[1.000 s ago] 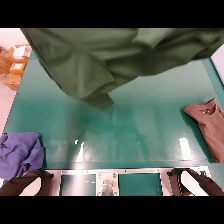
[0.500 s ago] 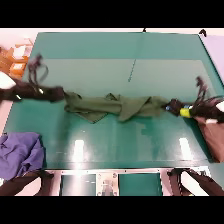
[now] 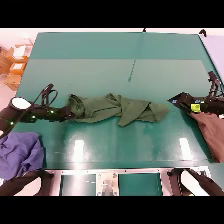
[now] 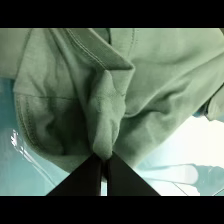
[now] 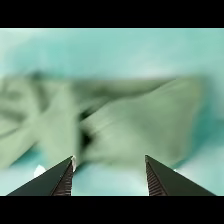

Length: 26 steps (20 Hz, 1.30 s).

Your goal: Fold the shirts.

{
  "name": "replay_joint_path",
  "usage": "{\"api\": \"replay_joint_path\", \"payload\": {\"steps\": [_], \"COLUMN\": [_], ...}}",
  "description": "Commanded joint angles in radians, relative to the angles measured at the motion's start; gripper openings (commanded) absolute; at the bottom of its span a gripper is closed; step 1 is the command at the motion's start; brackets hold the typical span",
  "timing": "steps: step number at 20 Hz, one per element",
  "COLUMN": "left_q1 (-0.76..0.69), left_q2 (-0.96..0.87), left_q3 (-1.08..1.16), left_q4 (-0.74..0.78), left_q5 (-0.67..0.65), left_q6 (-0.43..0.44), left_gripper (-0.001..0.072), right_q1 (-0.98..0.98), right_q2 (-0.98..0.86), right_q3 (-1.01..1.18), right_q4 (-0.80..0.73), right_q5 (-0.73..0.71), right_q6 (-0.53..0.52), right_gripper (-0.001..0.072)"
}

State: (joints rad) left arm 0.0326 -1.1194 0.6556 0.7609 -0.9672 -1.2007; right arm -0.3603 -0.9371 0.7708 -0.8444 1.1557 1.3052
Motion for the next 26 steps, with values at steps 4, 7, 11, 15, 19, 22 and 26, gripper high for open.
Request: {"api": "replay_joint_path", "payload": {"steps": [4, 7, 11, 15, 19, 22, 26], "left_q1": [-0.001, -0.001, -0.001, -0.001, -0.001, -0.001, -0.001], "left_q2": [-0.001, -0.001, -0.001, -0.001, -0.001, -0.001, -0.001], "left_q3": [-0.011, -0.011, -0.011, -0.011, -0.011, -0.011, -0.011], "left_q4": [-0.007, -0.006, -0.005, 0.003, 0.063, 0.092, 0.131], "left_q5": [0.016, -0.007, -0.019, -0.022, -0.045, -0.047, -0.046], "left_q6": [0.005, 0.005, 0.006, 0.006, 0.005, 0.004, -0.003], "left_gripper": [0.0028, 0.0028, 0.0029, 0.0029, 0.0028, 0.0029, 0.0028], "right_q1": [0.440, 0.624, 0.753, 0.738, 0.579, 0.380, 0.171], "right_q2": [0.000, -0.209, -0.454, -0.470, -0.314, -0.330, -0.544], "right_q3": [-0.257, -0.241, -0.072, 0.075, 0.314, 0.529, 0.626], "right_q4": [0.075, 0.158, 0.175, 0.142, 0.106, 0.053, 0.059], "right_q5": [-0.268, -0.442, -0.462, -0.400, -0.301, -0.361, -0.377], "right_q6": [0.158, 0.151, 0.121, 0.097, 0.097, 0.121, 0.158], "right_gripper": [0.0511, 0.0511, 0.0331, 0.0015, 0.0014, 0.0014, 0.0014]}}
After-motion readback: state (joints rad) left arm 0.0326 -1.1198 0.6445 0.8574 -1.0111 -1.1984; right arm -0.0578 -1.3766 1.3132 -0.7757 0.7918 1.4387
